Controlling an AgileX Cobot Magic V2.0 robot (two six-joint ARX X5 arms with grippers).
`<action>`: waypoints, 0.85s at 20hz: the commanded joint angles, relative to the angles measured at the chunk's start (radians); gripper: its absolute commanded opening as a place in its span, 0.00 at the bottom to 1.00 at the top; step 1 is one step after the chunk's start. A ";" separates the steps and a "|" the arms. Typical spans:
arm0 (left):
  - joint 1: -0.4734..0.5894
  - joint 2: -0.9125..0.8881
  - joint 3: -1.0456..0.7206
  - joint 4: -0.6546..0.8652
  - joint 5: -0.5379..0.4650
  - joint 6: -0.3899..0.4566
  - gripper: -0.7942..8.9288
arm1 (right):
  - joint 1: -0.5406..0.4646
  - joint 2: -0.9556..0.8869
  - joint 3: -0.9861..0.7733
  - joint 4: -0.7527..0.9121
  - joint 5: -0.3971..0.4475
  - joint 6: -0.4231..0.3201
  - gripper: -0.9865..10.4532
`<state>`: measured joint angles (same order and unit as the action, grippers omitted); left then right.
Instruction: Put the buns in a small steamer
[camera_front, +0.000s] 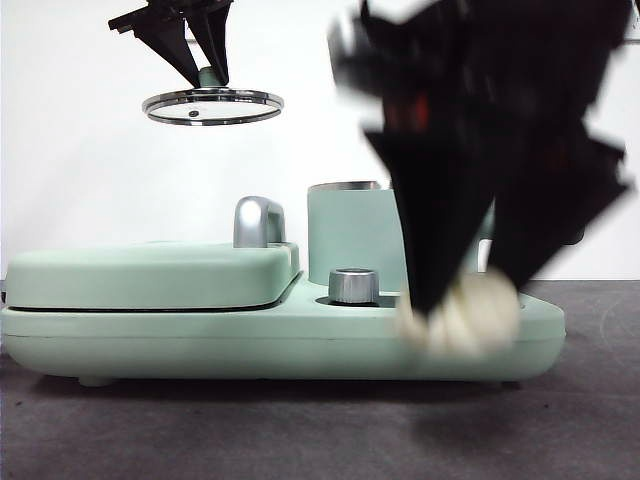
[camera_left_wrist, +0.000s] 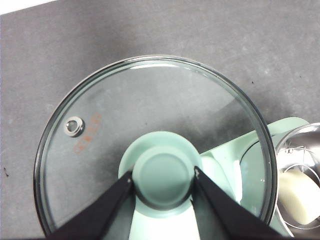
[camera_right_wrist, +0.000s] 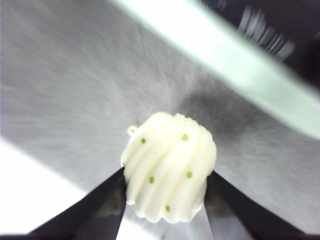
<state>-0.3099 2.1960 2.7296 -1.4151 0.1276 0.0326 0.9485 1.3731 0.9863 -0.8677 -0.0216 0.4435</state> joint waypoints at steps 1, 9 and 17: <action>-0.005 -0.004 0.042 -0.023 0.005 -0.008 0.20 | -0.033 0.012 0.161 -0.151 -0.023 -0.031 0.28; -0.006 -0.004 0.042 -0.023 0.005 -0.008 0.20 | -0.298 0.162 0.606 -0.367 -0.041 -0.249 0.28; -0.006 -0.004 0.042 -0.022 0.005 -0.008 0.20 | -0.418 0.450 0.845 -0.362 -0.032 -0.356 0.28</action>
<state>-0.3107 2.1960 2.7296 -1.4151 0.1276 0.0326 0.5232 1.8034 1.8076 -1.2316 -0.0544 0.1104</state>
